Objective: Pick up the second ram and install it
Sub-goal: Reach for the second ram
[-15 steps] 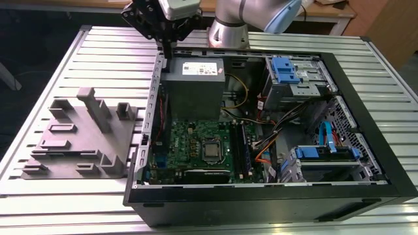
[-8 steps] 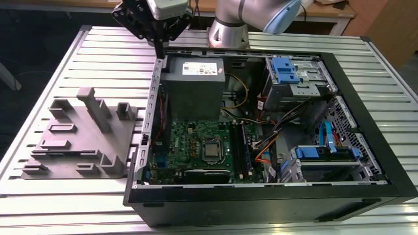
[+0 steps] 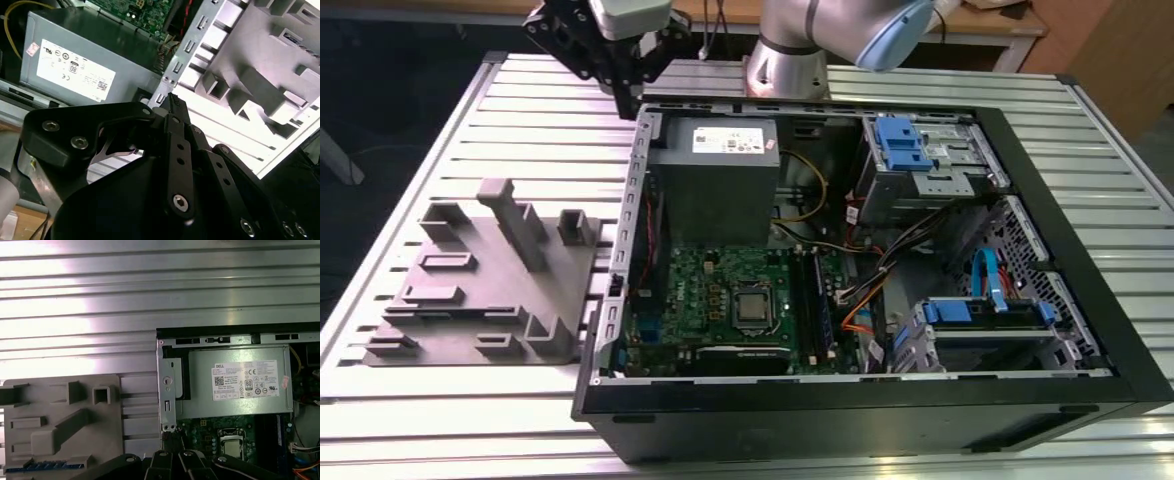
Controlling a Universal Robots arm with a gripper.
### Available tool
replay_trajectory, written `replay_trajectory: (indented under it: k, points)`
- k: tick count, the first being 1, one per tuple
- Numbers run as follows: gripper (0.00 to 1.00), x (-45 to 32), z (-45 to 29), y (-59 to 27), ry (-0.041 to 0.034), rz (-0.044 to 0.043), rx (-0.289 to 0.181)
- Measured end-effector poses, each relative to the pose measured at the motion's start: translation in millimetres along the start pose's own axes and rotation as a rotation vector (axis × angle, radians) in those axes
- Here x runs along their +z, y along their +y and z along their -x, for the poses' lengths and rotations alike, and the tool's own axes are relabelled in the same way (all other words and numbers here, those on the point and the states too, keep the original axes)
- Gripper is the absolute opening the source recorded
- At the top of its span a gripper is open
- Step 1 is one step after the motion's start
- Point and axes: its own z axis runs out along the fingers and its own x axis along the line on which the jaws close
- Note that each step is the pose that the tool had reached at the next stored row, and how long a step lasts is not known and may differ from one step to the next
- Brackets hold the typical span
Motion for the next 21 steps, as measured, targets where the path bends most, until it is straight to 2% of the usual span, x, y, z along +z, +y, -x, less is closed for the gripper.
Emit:
replay_trajectory:
  k: [8,10,21]
  points:
    - [0.07,-0.4,-20.8,-1.6,-0.0001,0.0000,0.000]
    - [0.07,-0.4,-28.4,-2.1,-0.0002,0.0001,0.000]
    - [0.07,0.3,-50.8,-5.7,-0.0002,0.0000,0.000]
